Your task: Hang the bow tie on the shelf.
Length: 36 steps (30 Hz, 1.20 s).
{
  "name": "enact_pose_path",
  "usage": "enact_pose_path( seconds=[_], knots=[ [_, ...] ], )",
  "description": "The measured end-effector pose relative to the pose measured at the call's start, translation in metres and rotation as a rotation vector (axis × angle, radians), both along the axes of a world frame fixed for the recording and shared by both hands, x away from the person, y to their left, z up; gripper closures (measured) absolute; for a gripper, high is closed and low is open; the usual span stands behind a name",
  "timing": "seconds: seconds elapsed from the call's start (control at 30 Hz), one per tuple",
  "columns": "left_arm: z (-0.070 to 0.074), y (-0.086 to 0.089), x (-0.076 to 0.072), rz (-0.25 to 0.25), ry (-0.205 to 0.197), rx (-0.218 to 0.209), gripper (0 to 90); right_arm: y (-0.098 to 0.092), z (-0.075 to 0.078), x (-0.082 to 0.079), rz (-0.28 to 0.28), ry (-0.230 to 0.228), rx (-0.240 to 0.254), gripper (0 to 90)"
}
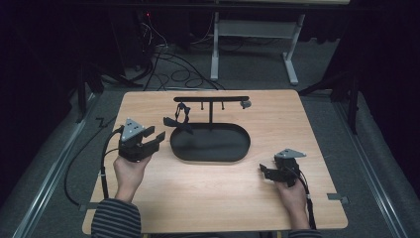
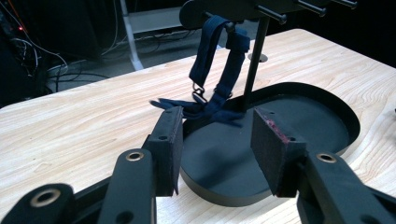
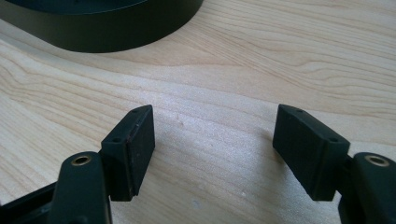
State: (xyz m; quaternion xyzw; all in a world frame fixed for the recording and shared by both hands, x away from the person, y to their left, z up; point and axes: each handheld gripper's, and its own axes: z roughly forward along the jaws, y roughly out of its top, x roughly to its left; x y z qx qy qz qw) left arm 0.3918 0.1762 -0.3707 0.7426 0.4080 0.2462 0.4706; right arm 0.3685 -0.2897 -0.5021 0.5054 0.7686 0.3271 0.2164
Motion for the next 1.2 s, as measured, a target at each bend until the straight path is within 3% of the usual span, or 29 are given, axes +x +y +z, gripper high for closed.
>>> enact_pose_path(
  seconds=[1.2],
  knots=[
    [-0.022,0.016,-0.017,0.035,0.044,-0.039,54.2,0.0,0.0,0.0,0.002,-0.001,-0.004,31.1]
  ],
)
